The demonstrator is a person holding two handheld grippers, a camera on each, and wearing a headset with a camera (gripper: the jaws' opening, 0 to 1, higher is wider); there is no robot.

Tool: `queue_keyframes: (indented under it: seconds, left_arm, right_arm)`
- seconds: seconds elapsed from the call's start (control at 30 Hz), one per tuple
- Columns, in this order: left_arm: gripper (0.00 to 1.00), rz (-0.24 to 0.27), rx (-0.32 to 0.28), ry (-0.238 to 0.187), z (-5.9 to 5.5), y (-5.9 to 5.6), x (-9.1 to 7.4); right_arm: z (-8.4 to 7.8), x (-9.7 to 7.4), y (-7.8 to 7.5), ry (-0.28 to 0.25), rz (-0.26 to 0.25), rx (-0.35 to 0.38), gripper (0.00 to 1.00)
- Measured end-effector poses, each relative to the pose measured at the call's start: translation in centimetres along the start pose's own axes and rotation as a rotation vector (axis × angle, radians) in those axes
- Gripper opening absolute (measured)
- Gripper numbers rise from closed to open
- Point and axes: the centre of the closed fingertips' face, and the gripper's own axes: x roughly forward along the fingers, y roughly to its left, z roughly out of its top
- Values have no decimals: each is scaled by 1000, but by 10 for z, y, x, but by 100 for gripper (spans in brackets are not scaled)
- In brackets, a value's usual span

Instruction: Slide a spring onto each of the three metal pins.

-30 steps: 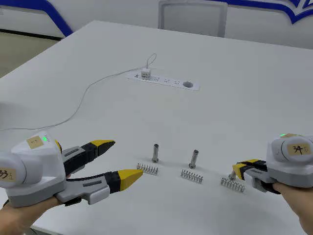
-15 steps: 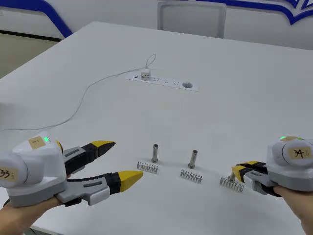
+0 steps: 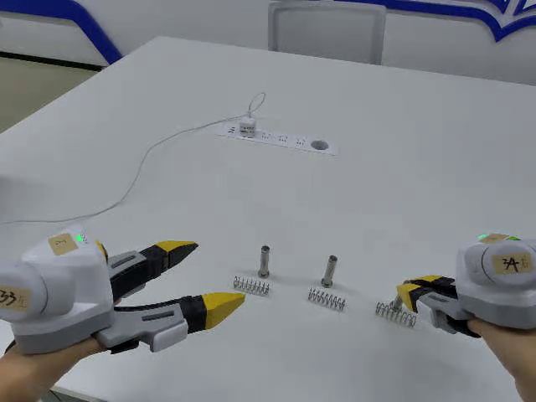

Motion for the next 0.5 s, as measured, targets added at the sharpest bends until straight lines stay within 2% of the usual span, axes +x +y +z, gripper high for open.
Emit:
queue_keyframes:
  seconds: [0.4,0.5]
  left_arm:
    - [62,-6,-1,7,-2,-1,1]
    - [62,-5,-2,4,-1,-1,1]
  right_arm:
    - [0,1,-1,-1,12,1,9]
    - [2,3,-1,-4,8,-19,9]
